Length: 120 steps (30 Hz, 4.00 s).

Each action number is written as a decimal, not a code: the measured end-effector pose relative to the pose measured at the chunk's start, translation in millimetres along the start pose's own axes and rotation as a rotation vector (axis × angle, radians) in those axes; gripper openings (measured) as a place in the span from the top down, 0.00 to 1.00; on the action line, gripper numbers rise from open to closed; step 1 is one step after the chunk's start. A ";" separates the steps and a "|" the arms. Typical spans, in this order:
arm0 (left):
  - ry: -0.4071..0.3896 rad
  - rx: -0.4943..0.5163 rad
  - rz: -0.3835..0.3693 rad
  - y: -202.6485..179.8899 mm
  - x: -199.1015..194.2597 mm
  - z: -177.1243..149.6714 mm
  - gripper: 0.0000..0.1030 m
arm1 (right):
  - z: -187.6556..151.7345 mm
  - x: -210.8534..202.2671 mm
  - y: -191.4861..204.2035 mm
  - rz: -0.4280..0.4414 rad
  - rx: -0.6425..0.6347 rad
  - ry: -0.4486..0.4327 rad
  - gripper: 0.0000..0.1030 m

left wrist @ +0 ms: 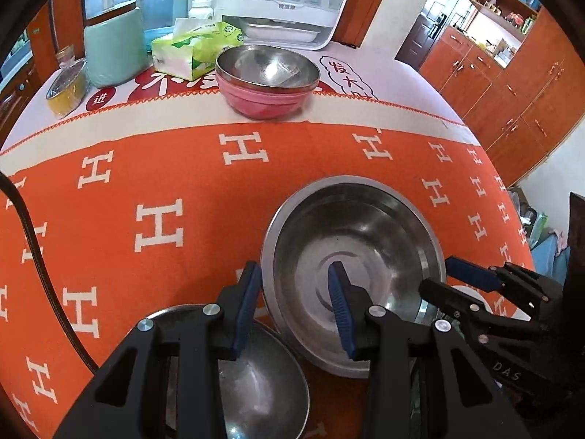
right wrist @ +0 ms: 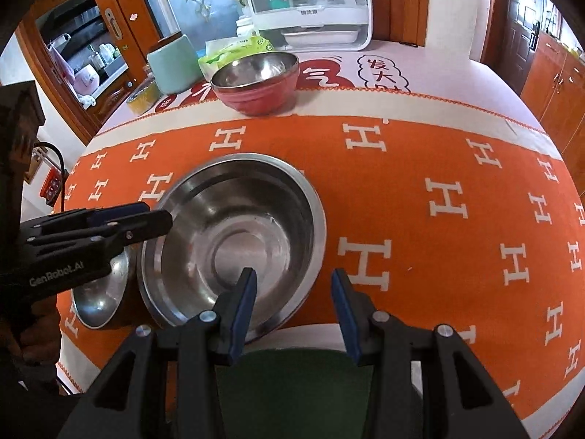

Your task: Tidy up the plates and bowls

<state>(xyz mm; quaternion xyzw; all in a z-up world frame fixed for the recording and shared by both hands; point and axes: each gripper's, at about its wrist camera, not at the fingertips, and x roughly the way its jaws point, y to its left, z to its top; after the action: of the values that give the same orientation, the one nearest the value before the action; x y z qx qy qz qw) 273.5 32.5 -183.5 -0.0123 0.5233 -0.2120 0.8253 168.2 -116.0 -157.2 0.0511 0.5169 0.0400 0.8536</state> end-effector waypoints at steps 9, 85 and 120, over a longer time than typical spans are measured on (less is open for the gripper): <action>0.027 -0.012 0.001 0.1 10.5 0.5 0.67 | 2.3 6.5 2.8 -0.009 -0.019 0.007 0.59; -0.274 -0.123 0.090 -14.6 -171.3 -115.3 0.79 | -72.3 -123.9 65.7 0.055 -0.221 -0.245 0.85; -0.027 -0.411 0.161 46.8 -129.2 -199.1 0.79 | -112.2 -50.2 118.5 0.177 -0.488 0.129 0.80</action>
<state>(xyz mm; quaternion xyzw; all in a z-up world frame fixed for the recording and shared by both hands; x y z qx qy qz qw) 69.5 162.0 -173.9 -0.1414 0.5437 -0.0339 0.8266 43.7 0.6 -149.6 -0.1141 0.5390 0.2410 0.7990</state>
